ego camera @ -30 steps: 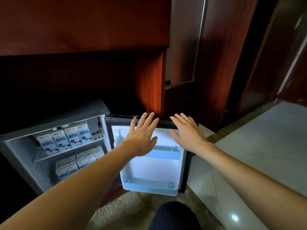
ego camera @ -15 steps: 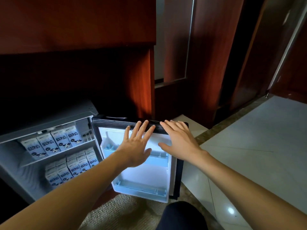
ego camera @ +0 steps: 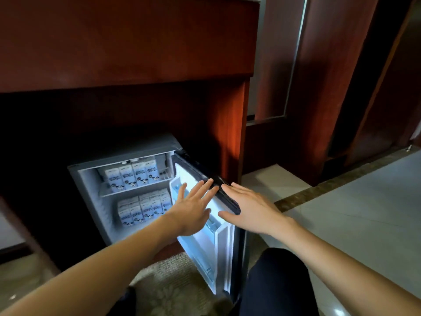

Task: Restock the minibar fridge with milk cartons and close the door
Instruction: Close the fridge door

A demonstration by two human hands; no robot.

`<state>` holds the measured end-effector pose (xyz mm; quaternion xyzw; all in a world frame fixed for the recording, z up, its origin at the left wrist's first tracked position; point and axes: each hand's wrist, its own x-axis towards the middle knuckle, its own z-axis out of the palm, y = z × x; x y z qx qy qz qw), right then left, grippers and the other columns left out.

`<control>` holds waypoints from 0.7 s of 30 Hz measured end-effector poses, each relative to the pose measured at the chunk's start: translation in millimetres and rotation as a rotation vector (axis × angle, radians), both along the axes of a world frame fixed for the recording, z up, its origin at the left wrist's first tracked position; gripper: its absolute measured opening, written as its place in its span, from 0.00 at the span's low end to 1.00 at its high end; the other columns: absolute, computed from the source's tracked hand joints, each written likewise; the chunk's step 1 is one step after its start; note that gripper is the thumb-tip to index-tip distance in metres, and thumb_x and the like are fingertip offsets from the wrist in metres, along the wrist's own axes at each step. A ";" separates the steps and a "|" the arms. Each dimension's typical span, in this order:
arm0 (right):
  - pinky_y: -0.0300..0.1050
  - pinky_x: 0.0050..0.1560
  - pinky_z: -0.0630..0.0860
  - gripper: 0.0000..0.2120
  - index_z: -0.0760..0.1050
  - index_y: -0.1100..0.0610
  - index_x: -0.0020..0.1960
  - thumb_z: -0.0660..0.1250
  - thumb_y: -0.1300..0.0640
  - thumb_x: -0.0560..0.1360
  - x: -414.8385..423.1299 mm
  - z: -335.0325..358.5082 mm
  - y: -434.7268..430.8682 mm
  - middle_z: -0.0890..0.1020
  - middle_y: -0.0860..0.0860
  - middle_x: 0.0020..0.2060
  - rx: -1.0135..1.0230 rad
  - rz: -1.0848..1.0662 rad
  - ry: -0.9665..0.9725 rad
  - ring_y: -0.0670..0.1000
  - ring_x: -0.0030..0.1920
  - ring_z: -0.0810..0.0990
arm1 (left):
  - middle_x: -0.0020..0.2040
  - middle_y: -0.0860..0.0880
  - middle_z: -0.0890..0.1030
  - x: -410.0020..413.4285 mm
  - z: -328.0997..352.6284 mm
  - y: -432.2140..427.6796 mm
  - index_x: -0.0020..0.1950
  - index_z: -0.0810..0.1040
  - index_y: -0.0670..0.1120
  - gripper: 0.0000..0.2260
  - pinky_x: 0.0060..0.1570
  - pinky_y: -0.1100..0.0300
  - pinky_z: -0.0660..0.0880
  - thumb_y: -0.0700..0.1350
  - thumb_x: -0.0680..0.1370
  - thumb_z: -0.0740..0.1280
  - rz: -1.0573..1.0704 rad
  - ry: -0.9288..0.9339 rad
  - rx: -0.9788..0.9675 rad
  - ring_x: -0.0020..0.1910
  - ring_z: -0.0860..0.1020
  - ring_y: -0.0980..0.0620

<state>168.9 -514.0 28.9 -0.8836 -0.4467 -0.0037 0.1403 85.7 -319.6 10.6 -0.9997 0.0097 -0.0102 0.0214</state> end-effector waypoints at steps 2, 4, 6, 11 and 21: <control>0.51 0.76 0.61 0.41 0.49 0.47 0.82 0.59 0.31 0.76 -17.9 2.4 8.3 0.53 0.44 0.81 -0.001 0.030 0.056 0.40 0.79 0.47 | 0.81 0.54 0.37 -21.6 4.1 13.0 0.82 0.39 0.52 0.29 0.75 0.40 0.34 0.50 0.85 0.51 0.003 -0.011 -0.006 0.80 0.36 0.52; 0.52 0.75 0.62 0.42 0.47 0.47 0.82 0.60 0.31 0.77 -35.1 2.9 19.5 0.51 0.45 0.81 -0.002 0.080 0.078 0.41 0.79 0.46 | 0.82 0.55 0.40 -41.2 7.9 26.2 0.82 0.42 0.53 0.27 0.75 0.40 0.34 0.49 0.86 0.51 0.014 -0.023 -0.014 0.80 0.37 0.52; 0.51 0.76 0.61 0.44 0.45 0.47 0.82 0.59 0.29 0.76 -48.6 0.1 32.9 0.48 0.44 0.81 -0.001 0.131 0.096 0.40 0.79 0.42 | 0.82 0.56 0.44 -59.2 10.5 37.2 0.82 0.44 0.54 0.26 0.76 0.40 0.35 0.48 0.86 0.50 0.027 -0.033 -0.034 0.80 0.39 0.53; 0.49 0.79 0.48 0.48 0.40 0.47 0.82 0.56 0.24 0.73 -69.5 -12.1 77.3 0.40 0.40 0.80 0.018 0.257 0.134 0.38 0.77 0.34 | 0.82 0.57 0.50 -99.6 13.8 64.8 0.82 0.47 0.55 0.26 0.76 0.38 0.42 0.46 0.85 0.52 0.083 -0.042 -0.034 0.81 0.47 0.53; 0.50 0.80 0.38 0.53 0.35 0.48 0.81 0.54 0.21 0.71 -76.9 -25.0 178.9 0.33 0.45 0.79 -0.073 0.433 -0.084 0.43 0.77 0.28 | 0.80 0.52 0.60 -161.4 42.2 122.1 0.82 0.51 0.52 0.35 0.74 0.44 0.51 0.36 0.78 0.59 0.279 -0.005 0.025 0.79 0.55 0.52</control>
